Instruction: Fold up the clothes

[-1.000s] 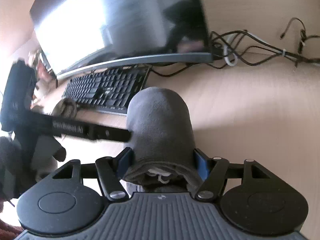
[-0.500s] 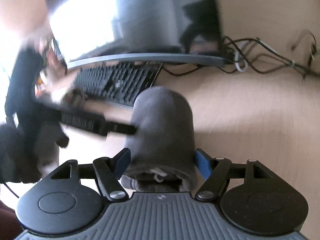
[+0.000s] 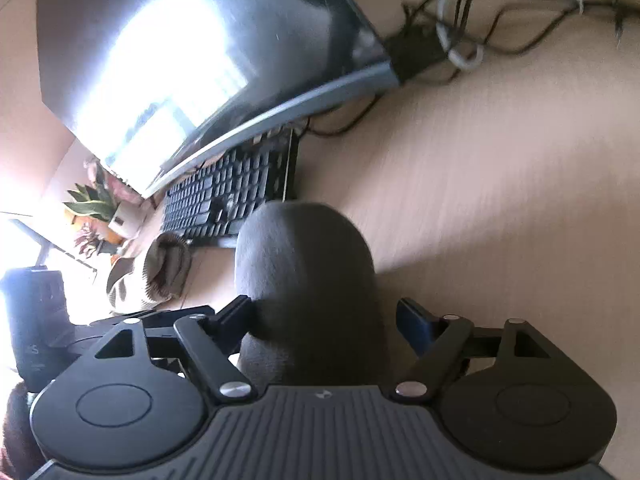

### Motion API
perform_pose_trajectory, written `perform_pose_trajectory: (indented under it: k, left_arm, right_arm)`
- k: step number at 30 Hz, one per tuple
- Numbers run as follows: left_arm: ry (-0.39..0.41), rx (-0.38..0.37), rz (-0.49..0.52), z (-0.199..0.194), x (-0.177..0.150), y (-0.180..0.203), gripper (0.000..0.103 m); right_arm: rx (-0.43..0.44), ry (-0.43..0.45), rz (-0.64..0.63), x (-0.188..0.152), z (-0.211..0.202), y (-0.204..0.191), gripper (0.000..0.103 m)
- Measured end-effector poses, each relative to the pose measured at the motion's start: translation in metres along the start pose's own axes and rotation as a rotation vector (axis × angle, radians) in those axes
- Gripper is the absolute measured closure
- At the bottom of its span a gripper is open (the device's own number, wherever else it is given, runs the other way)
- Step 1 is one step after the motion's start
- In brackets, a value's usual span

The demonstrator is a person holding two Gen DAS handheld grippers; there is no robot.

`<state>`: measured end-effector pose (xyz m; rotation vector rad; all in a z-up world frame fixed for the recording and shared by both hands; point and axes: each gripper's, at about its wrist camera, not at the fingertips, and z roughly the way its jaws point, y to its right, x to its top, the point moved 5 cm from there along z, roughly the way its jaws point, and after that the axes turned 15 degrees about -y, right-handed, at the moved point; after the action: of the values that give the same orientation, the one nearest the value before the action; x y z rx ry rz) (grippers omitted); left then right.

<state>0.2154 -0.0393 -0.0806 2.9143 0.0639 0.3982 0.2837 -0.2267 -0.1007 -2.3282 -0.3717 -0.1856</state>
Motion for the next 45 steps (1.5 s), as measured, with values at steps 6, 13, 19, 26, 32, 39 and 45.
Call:
perform_pose_trajectory:
  k: [6,13,19,26,32,39,45]
  left_arm:
    - [-0.008,-0.046,-0.054,-0.005,-0.005,-0.013,0.000]
    - [-0.007,0.007,-0.165,-0.011,0.006,-0.048,0.000]
    - [0.044,-0.017,-0.121,-0.021,0.029,-0.030,0.000]
    - [0.062,-0.100,0.023,-0.017,0.046,0.031,0.000]
    - [0.042,-0.155,0.134,0.000,0.048,0.081,0.000]
    - [-0.015,-0.181,0.141,0.026,0.045,0.084,0.000]
    - [-0.048,-0.177,0.140,0.036,0.042,0.070,0.000]
  right_arm:
    - [-0.002,-0.026,-0.008,-0.015,0.003,-0.011,0.038]
    - [0.098,0.141,0.205,-0.005,-0.028,0.016,0.047]
    - [-0.249,0.272,0.066,-0.002,-0.053,0.003,0.044]
    - [-0.439,0.236,-0.063,-0.038,-0.028,-0.017,0.038]
    - [-0.487,0.251,-0.096,-0.049,-0.022,-0.021,0.031]
    - [-0.456,0.239,-0.093,-0.059,-0.023,-0.014,0.023]
    - [-0.356,0.229,-0.053,-0.068,-0.046,-0.004,0.020]
